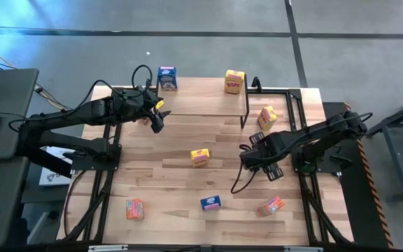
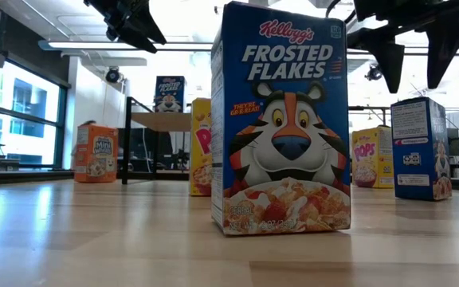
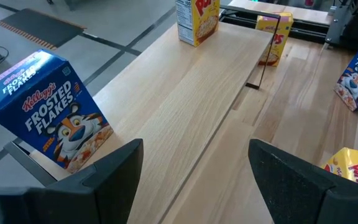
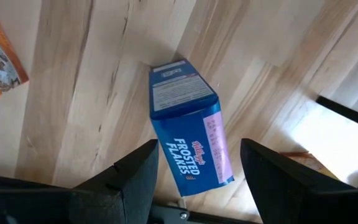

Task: Stack cereal on shelf
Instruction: Put the top blue cereal box on the shelf aligned with the other blue cereal box

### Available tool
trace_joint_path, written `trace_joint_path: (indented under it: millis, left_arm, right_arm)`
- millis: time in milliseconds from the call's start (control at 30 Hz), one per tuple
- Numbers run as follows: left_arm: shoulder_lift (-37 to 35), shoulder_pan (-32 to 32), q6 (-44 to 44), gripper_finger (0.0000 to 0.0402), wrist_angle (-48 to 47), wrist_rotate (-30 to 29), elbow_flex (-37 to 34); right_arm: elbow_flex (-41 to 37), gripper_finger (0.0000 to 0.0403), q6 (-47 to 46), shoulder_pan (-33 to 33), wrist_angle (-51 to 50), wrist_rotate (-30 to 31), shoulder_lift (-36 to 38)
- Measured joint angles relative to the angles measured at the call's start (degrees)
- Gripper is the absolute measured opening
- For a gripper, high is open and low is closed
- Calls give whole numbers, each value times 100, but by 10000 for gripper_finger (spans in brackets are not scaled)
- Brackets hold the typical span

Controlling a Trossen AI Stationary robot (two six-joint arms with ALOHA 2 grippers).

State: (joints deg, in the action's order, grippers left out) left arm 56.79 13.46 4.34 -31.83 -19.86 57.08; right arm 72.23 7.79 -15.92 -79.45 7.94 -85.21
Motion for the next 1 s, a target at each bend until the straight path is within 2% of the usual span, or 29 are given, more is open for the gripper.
trace_joint_path:
  millis: [1000]
  left_arm:
    - [1, -1, 0, 282, -2, 0, 0]
  right_arm:
    - [0, 220, -215, 92, 126, -93, 0]
